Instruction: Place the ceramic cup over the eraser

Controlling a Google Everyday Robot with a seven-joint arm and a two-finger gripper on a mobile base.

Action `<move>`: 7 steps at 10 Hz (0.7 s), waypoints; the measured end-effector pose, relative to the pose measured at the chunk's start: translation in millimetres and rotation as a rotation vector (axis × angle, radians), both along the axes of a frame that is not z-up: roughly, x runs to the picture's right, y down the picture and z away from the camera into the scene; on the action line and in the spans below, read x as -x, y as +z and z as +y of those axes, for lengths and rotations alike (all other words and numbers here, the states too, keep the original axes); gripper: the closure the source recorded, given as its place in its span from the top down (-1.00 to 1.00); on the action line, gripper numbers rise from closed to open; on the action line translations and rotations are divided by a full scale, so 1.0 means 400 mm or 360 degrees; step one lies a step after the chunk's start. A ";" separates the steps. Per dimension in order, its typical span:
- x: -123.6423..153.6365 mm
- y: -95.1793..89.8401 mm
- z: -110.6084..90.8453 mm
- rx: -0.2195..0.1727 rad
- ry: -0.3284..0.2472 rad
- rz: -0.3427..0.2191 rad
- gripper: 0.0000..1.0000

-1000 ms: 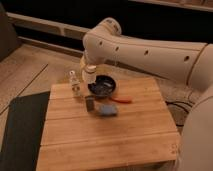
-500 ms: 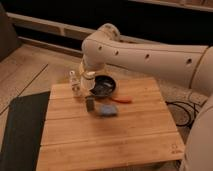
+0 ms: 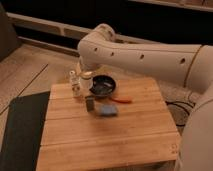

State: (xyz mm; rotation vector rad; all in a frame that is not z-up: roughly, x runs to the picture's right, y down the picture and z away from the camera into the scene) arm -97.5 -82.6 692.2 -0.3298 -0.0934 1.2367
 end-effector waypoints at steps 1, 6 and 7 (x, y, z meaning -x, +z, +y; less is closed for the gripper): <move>-0.007 0.015 0.017 0.0009 -0.0006 0.0021 -1.00; -0.063 0.084 0.080 0.0088 0.0058 0.0136 -1.00; -0.063 0.098 0.092 0.0111 0.0076 0.0140 -1.00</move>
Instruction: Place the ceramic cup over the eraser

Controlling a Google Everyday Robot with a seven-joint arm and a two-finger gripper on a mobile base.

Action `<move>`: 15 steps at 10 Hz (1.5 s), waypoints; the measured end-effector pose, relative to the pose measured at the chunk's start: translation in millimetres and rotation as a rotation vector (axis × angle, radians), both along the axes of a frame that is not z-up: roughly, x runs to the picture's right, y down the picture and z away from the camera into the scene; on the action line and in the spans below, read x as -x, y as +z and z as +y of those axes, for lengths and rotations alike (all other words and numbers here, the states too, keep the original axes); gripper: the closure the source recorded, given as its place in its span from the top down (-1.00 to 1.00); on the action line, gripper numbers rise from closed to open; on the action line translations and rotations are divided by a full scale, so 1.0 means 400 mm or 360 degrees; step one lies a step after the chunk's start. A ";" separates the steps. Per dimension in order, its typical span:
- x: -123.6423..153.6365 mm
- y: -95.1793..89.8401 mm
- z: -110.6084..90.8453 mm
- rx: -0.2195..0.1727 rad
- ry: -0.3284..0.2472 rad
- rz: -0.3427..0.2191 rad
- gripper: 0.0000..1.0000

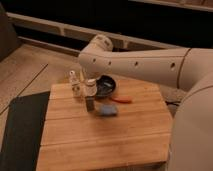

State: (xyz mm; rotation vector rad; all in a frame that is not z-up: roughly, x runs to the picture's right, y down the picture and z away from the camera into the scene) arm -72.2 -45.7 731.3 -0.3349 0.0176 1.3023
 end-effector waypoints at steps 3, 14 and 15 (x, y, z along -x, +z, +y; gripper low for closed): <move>0.017 0.035 0.035 0.0076 0.0052 -0.0018 -1.00; 0.045 0.133 0.074 0.0207 -0.0096 0.0069 -1.00; 0.050 0.139 0.076 0.0215 -0.0105 0.0070 -1.00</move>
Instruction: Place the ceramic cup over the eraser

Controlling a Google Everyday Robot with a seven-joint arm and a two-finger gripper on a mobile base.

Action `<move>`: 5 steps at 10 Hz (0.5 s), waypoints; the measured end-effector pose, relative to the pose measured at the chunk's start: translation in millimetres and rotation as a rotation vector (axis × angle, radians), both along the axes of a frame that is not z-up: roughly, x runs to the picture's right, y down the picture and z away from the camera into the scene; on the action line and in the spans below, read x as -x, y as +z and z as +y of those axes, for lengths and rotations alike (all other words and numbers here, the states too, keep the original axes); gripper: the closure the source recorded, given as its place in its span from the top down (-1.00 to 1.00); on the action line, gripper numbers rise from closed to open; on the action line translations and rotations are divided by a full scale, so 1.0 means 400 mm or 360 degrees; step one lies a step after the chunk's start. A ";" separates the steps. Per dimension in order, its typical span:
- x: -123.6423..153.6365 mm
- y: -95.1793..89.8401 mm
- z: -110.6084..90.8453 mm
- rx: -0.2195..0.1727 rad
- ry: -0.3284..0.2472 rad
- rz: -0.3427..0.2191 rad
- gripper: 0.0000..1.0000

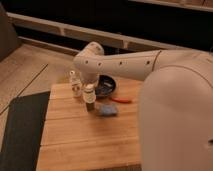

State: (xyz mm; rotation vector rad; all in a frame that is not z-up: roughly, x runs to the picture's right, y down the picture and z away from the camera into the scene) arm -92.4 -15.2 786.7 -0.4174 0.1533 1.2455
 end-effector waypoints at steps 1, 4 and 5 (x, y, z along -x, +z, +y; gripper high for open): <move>0.004 0.005 0.003 0.0008 -0.0008 0.0002 -1.00; 0.012 0.031 0.017 0.0034 -0.0061 0.0005 -1.00; 0.014 0.039 0.019 0.0035 -0.0073 -0.0005 -1.00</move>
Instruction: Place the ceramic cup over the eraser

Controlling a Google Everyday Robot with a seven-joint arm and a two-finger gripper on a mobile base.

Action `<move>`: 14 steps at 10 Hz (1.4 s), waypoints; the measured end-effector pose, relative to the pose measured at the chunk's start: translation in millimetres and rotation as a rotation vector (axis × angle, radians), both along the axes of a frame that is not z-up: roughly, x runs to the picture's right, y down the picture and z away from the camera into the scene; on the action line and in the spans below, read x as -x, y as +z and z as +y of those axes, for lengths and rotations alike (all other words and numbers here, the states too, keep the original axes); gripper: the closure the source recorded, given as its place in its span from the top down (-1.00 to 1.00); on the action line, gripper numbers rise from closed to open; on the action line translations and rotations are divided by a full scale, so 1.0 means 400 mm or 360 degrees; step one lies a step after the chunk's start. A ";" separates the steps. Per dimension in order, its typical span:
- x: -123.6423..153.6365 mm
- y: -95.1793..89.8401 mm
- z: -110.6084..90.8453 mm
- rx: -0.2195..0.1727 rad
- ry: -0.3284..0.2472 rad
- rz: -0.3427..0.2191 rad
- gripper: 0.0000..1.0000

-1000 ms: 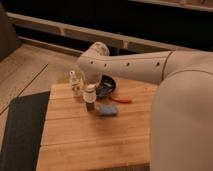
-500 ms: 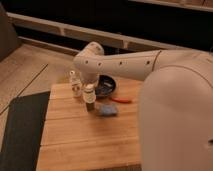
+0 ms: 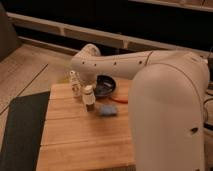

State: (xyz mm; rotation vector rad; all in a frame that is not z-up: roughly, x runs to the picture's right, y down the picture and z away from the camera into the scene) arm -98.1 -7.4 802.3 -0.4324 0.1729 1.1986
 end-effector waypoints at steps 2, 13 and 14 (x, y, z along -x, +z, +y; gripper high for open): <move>0.000 0.000 -0.001 -0.0001 0.0001 0.0000 -1.00; -0.012 0.039 0.060 0.0018 -0.0012 0.0001 -1.00; -0.014 0.049 0.074 0.0030 -0.0003 -0.0005 -1.00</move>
